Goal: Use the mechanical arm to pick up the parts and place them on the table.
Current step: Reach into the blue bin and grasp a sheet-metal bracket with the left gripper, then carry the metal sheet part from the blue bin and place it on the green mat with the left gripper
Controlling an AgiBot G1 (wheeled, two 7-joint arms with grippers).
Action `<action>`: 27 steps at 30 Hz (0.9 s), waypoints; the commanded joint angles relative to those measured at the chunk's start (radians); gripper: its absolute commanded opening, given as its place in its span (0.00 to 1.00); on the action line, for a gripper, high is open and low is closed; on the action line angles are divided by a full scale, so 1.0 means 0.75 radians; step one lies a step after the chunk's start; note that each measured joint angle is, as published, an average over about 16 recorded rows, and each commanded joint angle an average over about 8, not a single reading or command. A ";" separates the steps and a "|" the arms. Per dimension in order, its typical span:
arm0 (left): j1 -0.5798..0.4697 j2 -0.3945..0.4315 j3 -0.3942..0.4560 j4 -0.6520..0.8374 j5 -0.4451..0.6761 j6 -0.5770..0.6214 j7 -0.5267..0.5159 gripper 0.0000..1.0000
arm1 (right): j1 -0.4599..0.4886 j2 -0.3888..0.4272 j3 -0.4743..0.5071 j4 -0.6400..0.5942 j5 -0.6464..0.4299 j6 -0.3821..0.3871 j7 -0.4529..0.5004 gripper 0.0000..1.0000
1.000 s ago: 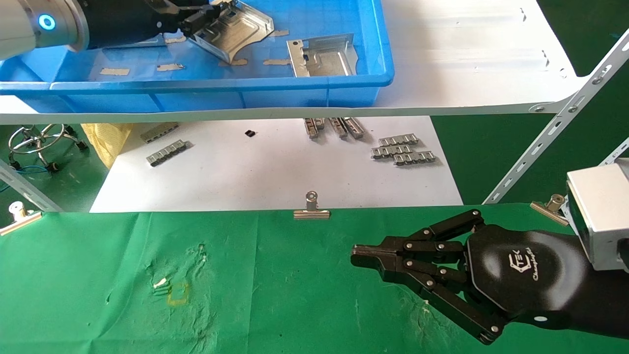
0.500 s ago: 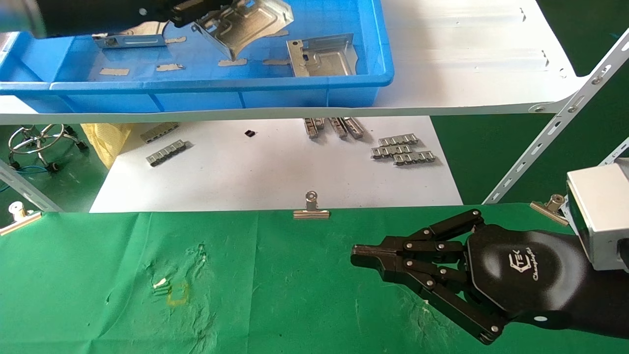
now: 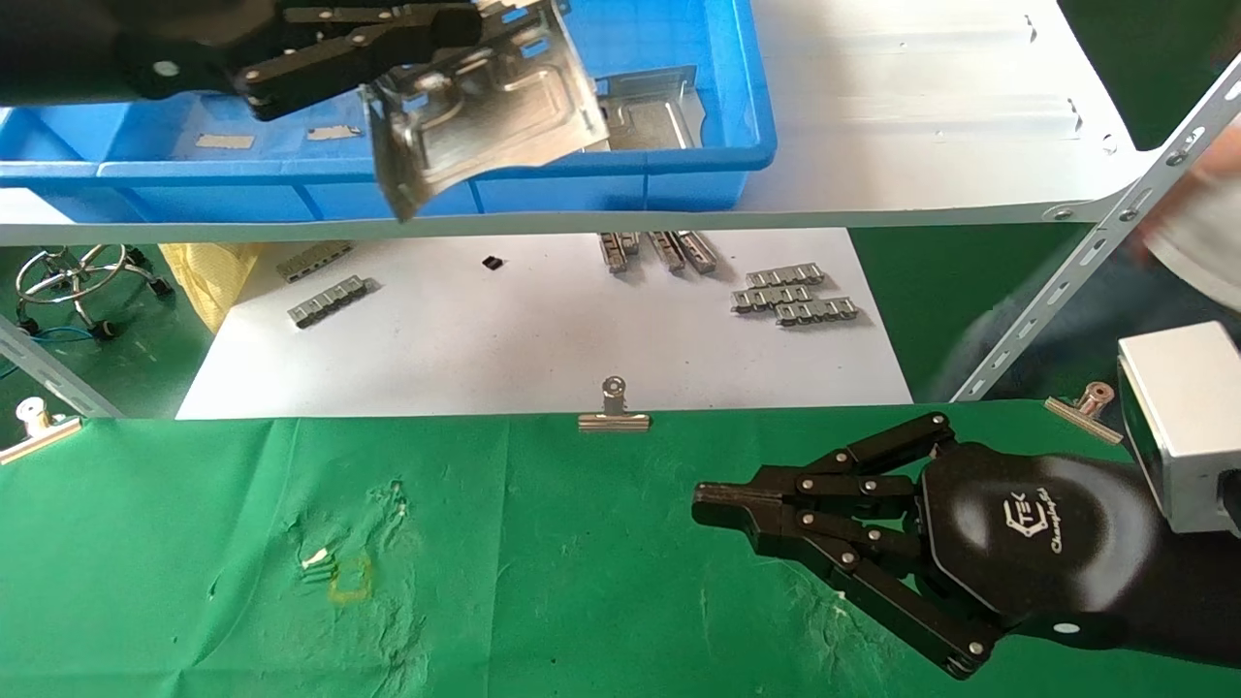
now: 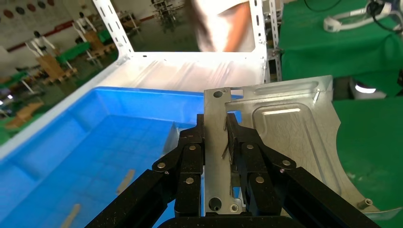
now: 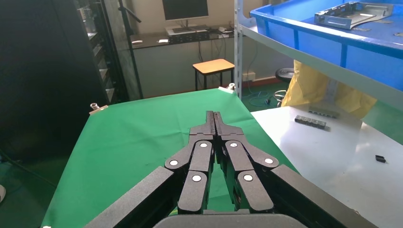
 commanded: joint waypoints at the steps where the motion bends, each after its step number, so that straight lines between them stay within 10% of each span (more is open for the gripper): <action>1: 0.018 -0.022 0.002 -0.050 -0.016 0.016 0.015 0.00 | 0.000 0.000 0.000 0.000 0.000 0.000 0.000 0.48; 6: 0.195 -0.199 0.087 -0.438 -0.235 0.016 -0.026 0.00 | 0.000 0.000 0.000 0.000 0.000 0.000 0.000 1.00; 14: 0.407 -0.451 0.244 -0.767 -0.467 -0.004 0.028 0.00 | 0.000 0.000 0.000 0.000 0.000 0.000 0.000 1.00; 27: 0.525 -0.422 0.464 -0.508 -0.207 -0.052 0.632 0.00 | 0.000 0.000 0.000 0.000 0.000 0.000 0.000 1.00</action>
